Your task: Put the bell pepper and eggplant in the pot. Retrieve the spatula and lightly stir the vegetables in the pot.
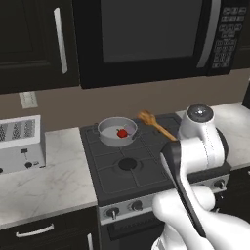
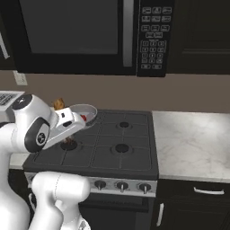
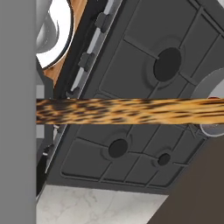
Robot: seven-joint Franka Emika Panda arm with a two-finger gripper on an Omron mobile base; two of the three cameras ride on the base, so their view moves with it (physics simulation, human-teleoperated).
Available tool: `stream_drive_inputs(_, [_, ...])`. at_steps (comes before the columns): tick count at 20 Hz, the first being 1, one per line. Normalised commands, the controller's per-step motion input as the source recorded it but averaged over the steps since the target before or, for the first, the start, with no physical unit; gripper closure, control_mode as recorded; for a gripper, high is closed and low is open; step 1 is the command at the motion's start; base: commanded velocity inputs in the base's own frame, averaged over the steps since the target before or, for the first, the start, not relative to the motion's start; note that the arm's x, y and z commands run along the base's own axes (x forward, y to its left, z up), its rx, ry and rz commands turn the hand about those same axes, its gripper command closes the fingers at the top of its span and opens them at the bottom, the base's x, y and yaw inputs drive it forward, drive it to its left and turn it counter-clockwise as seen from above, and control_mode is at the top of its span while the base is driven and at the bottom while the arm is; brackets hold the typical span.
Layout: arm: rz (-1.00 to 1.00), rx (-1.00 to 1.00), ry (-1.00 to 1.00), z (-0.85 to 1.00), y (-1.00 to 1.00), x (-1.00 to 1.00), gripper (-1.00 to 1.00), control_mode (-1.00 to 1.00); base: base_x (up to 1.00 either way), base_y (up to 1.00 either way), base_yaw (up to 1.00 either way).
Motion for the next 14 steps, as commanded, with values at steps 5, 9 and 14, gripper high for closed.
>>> stream_drive_inputs(5, [0.00,-0.15,0.15,0.31,0.07,0.18,1.00,-1.00,0.00,0.00,0.00])
stream_drive_inputs(9, [0.00,-0.33,0.40,0.22,0.34,0.39,1.00,-1.00,0.00,0.00,0.00])
stream_drive_inputs(14, [0.00,-0.21,0.07,-0.10,0.05,0.62,1.00,-1.00,0.00,0.00,0.00])
